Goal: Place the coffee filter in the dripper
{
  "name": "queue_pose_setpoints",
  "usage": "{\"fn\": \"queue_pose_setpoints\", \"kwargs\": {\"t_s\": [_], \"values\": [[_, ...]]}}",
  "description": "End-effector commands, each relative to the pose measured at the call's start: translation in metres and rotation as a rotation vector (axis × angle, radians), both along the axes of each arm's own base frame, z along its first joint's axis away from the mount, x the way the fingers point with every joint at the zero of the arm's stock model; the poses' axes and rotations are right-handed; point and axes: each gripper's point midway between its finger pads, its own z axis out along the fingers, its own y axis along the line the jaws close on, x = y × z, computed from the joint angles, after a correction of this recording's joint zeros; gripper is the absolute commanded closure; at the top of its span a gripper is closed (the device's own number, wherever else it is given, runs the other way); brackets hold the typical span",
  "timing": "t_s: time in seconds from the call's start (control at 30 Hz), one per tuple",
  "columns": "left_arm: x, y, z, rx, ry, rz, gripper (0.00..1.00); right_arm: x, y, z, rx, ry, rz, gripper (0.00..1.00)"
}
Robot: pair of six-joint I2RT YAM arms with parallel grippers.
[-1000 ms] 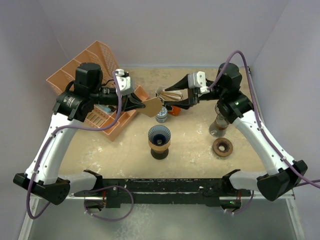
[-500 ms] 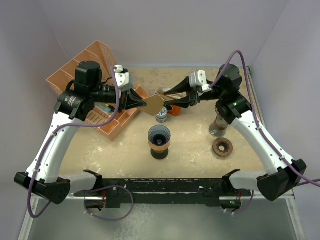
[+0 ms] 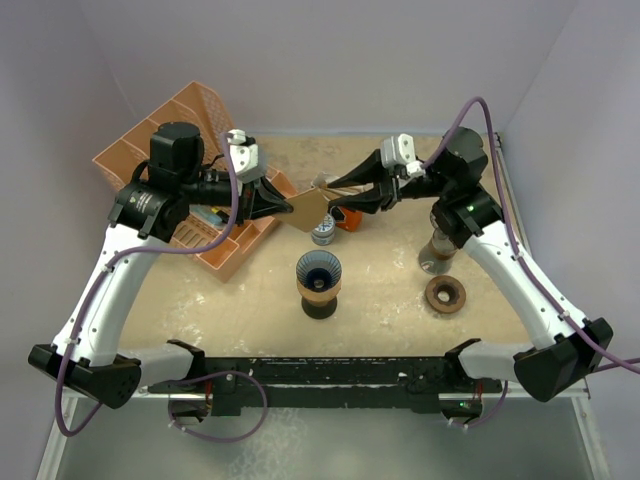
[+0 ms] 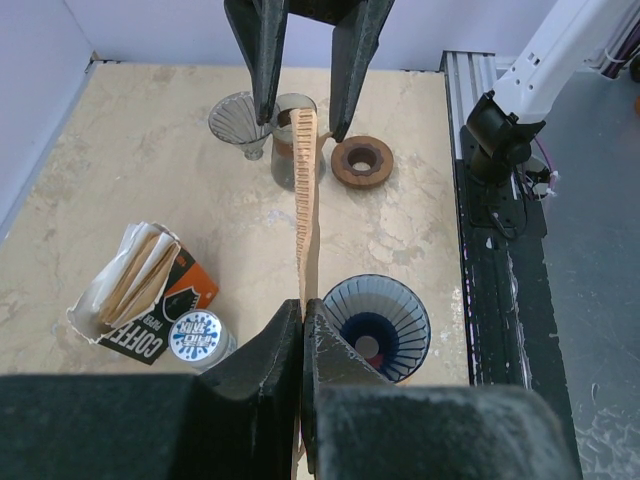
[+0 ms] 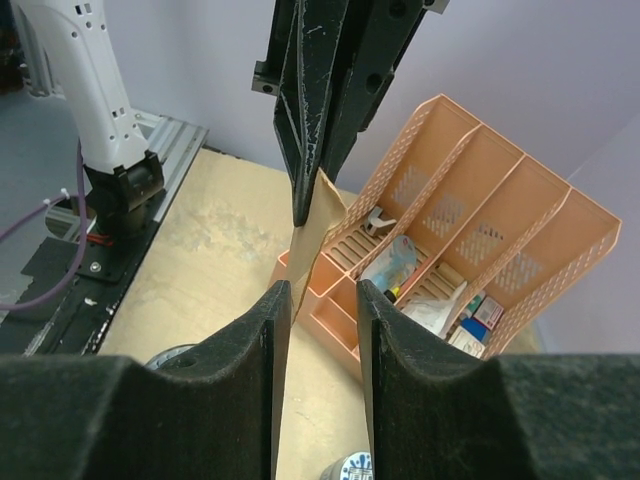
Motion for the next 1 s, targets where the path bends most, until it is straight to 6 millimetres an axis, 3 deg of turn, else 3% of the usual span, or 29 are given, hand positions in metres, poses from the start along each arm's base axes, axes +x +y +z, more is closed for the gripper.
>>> {"fn": "queue_pose_setpoints", "kwargs": {"t_s": [0.0, 0.3, 0.5, 0.97], "values": [[-0.004, 0.001, 0.011, -0.029, -0.041, -0.025, 1.0, -0.003, -0.003, 0.027, 0.041, -0.049, 0.001, 0.64], [-0.005, 0.001, 0.013, -0.028, -0.044, -0.025, 1.0, 0.001, -0.004, 0.036, 0.057, -0.049, -0.034, 0.64], [-0.005, 0.001, 0.017, -0.033, -0.05, -0.028, 1.0, 0.019, -0.001, 0.024, 0.046, -0.003, -0.095, 0.63], [0.001, 0.001, 0.017, -0.027, -0.055, -0.004, 1.0, 0.002, 0.001, 0.014, 0.016, 0.01, 0.007, 0.6]]}}
